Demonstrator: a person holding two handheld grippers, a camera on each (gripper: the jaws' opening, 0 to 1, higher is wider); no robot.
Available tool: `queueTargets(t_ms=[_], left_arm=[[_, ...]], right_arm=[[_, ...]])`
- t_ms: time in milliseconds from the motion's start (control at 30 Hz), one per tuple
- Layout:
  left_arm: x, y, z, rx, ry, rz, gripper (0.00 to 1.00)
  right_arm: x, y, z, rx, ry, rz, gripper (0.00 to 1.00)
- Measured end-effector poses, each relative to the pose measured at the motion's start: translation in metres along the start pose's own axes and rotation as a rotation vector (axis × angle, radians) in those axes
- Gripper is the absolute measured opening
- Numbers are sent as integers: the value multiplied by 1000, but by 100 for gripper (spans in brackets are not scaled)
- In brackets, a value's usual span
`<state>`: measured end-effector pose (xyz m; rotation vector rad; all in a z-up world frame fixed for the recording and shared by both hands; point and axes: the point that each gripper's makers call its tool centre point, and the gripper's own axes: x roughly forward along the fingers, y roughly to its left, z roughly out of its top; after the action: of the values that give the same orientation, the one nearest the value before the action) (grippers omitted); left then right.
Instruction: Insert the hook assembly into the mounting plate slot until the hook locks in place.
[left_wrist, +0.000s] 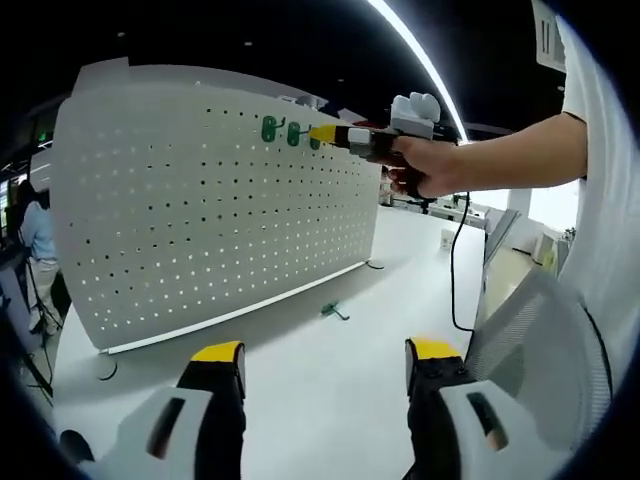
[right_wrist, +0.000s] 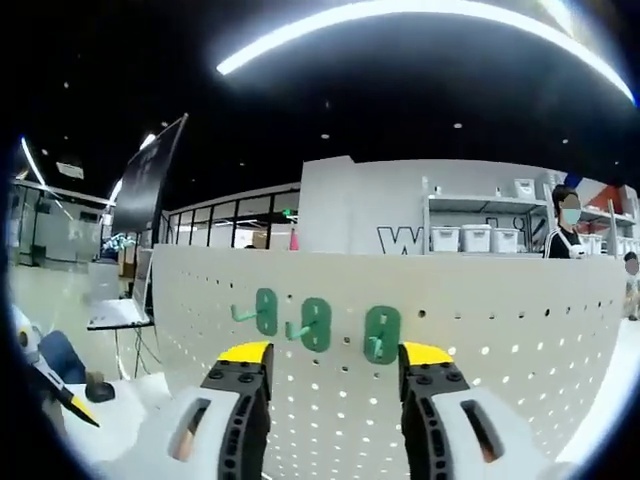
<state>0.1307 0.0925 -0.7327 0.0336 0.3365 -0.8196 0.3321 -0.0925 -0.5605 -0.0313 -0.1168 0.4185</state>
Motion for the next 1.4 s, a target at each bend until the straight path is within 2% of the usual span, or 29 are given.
queueTargets(t_ms=[100,333,667,767,833,1067,1400], left_arm=[[-1,0,-1,-2,3,0,67],[-2,0,-1,4,5,2,67],[-3,6,2,-4,-9,16,67],[-3,6,1,-5,-11,18,67],[-4,5,2,-16,-19,19,68],[-4,4,0,-15,-16,24,67],[-5,3,-1,-10,-12,19,67]], right_arm=[[-1,3,1,8,-10,4,59],[-4,3,-1,10,-4,9,58],[-25,4,-5,40,0,68,56],[-31,3,-3,45,-10,69,55],[-34,1,-2,80,-22,72,57],[-39,2,-3,68,-15,73,57],[-69,6,-24,75,31,111,57]])
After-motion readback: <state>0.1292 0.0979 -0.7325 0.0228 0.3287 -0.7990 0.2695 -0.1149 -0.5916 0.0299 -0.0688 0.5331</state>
